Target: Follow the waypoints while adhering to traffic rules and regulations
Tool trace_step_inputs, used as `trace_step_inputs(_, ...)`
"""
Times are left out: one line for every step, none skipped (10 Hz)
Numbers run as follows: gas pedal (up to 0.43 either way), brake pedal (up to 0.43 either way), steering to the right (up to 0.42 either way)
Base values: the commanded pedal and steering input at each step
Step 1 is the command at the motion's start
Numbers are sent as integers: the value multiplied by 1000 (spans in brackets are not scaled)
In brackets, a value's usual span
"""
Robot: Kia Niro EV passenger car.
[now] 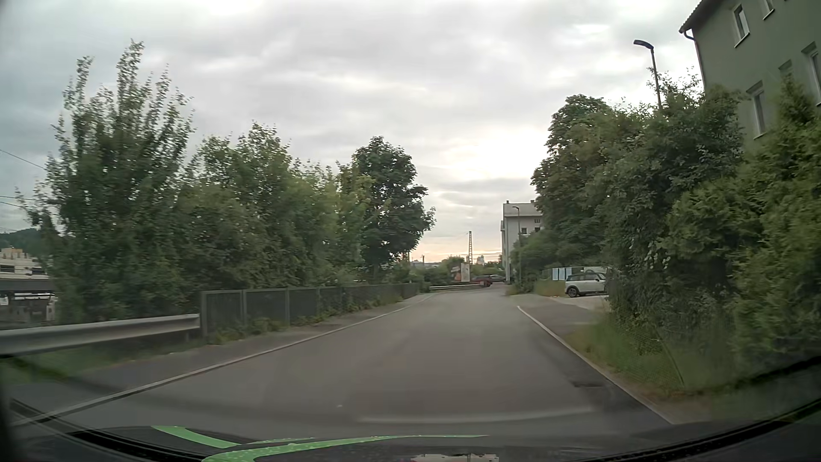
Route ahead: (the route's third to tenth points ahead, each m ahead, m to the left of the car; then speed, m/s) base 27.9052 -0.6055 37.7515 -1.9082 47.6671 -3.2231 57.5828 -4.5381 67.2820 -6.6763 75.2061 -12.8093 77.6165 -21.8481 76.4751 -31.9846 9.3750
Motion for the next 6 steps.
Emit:
trace_step_inputs(220,0,103)
trace_step_inputs(220,0,83)
trace_step_inputs(220,0,64)
trace_step_inputs(220,0,48)
trace_step_inputs(220,0,33)
trace_step_inputs(220,0,23)
